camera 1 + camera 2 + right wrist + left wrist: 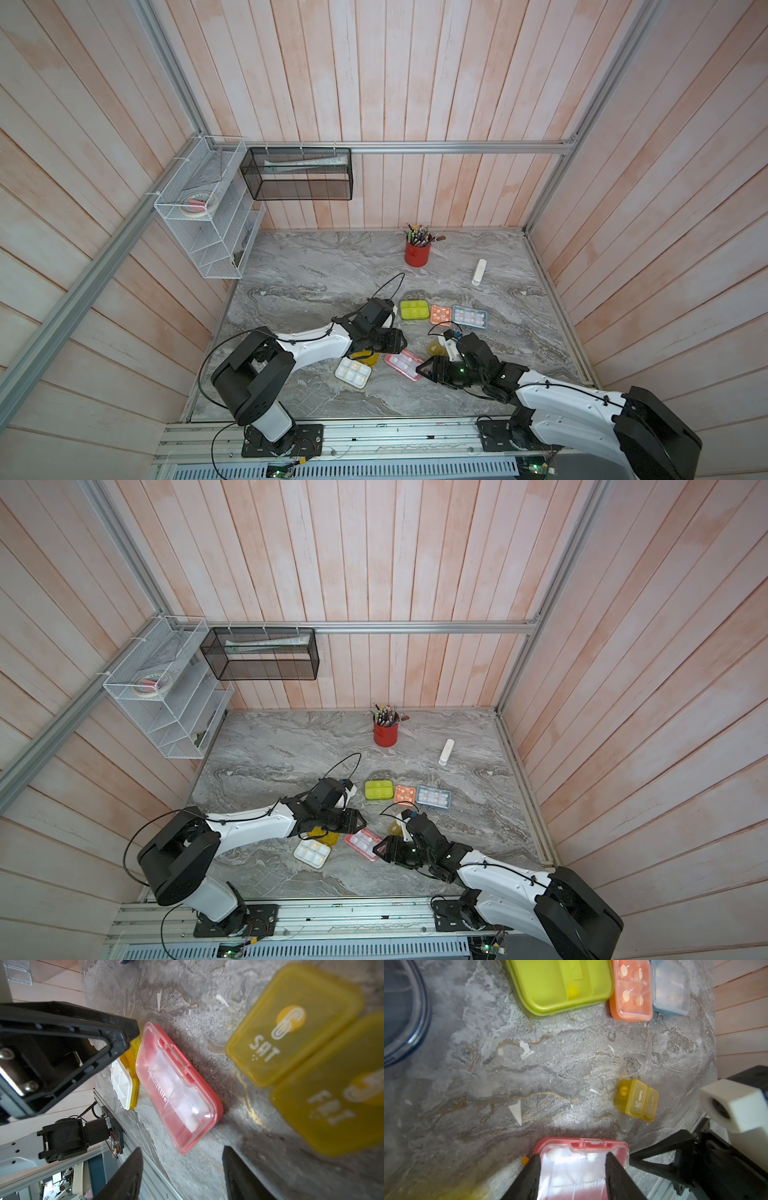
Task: Close pillboxes
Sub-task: Adjust the pillbox at the center of the board.
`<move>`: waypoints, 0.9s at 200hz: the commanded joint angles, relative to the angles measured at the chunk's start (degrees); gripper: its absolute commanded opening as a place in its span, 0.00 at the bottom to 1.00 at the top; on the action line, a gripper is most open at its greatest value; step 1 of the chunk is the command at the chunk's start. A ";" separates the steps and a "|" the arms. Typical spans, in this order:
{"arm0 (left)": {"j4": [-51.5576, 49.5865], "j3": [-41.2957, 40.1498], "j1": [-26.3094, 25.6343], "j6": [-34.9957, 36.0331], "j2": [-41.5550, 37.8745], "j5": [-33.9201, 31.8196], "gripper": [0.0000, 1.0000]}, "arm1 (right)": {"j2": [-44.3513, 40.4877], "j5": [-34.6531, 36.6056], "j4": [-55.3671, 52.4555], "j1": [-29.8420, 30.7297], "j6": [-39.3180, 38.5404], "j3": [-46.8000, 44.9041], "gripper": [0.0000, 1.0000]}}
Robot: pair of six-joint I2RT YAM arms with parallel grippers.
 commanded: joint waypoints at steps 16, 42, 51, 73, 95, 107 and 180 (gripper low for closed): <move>-1.95 0.92 -0.58 0.97 0.67 -2.42 0.53 | 0.25 -0.52 0.32 -0.24 -0.57 0.85 0.63; -2.77 0.76 -0.84 1.20 0.50 -3.04 0.53 | 0.86 -0.62 0.80 -0.17 -0.66 0.98 0.63; -2.82 0.58 -0.91 1.14 0.45 -2.93 0.53 | 1.03 -0.57 0.96 -0.18 -0.66 0.83 0.63; -2.67 0.17 -1.28 0.88 0.20 -2.85 0.53 | 1.40 -0.49 1.40 -0.23 -0.57 0.90 0.63; -2.32 -0.32 -1.54 0.32 -0.11 -2.26 0.53 | 1.67 -0.11 1.44 -0.22 -0.70 1.22 0.63; -1.77 -0.88 -1.64 -0.20 -0.63 -1.63 0.52 | 1.84 0.22 1.34 -0.17 -0.92 1.71 0.63; 3.30 -6.48 -3.36 -5.65 -3.81 1.89 0.47 | 4.17 0.76 -0.97 -1.29 -3.97 5.24 0.63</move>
